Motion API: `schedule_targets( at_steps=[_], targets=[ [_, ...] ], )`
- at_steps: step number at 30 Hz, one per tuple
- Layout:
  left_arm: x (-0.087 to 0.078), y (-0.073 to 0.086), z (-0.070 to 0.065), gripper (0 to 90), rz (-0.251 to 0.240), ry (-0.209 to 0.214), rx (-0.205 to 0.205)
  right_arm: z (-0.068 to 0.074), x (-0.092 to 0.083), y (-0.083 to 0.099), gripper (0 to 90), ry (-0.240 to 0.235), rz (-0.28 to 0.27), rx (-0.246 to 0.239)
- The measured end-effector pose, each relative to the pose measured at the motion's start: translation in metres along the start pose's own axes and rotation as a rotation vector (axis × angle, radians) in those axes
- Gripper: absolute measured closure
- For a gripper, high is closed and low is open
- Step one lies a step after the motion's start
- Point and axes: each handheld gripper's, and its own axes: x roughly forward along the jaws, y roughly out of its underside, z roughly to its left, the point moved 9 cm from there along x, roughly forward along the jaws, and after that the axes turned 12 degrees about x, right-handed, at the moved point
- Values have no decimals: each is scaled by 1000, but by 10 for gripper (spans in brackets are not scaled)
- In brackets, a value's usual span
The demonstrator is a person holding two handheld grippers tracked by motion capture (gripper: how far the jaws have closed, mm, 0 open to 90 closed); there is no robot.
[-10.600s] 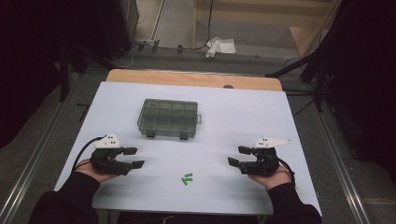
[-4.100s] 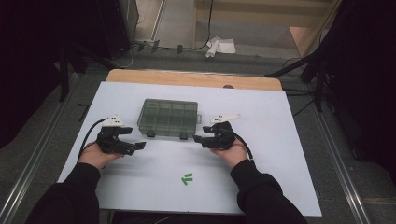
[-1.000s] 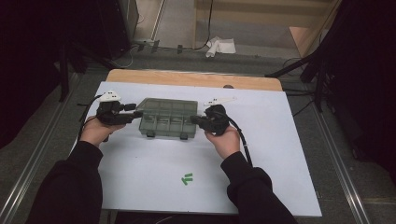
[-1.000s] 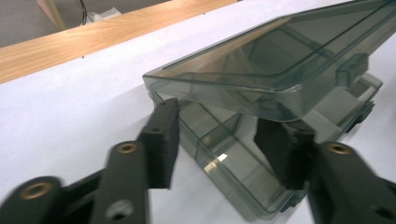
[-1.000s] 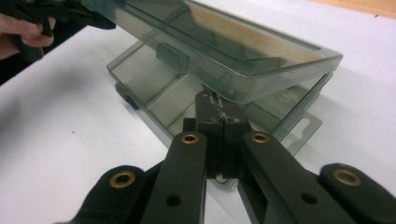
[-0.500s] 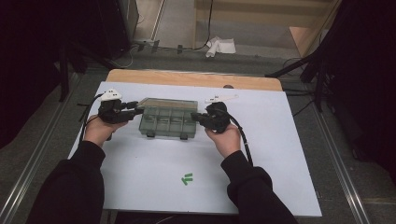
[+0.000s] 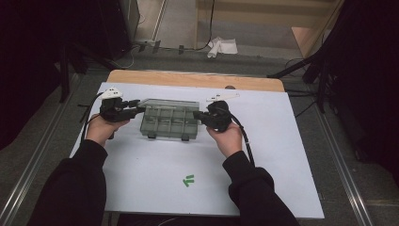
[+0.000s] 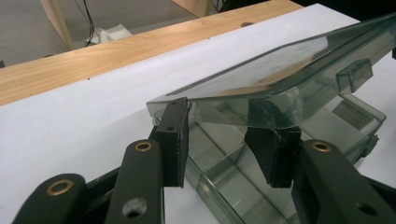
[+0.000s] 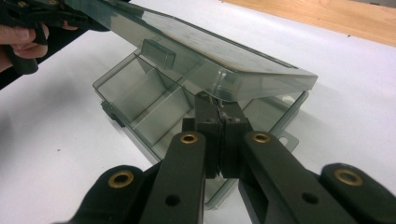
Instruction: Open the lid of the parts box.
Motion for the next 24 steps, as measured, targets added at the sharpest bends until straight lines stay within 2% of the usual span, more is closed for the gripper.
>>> schedule_targets(
  at_steps=[10,14,18,24],
  targets=[
    [6,-2,4,575,1,0,5,-1,0,-7,894,10,-2,17],
    [8,0,6,573,9,3,8,-1,0,-10,894,7,-8,42],
    [9,-1,9,574,-4,-8,2,-1,1,-12,894,7,-7,51],
    [10,-4,11,577,-11,0,-16,-1,0,-16,881,7,-16,60]
  ],
)
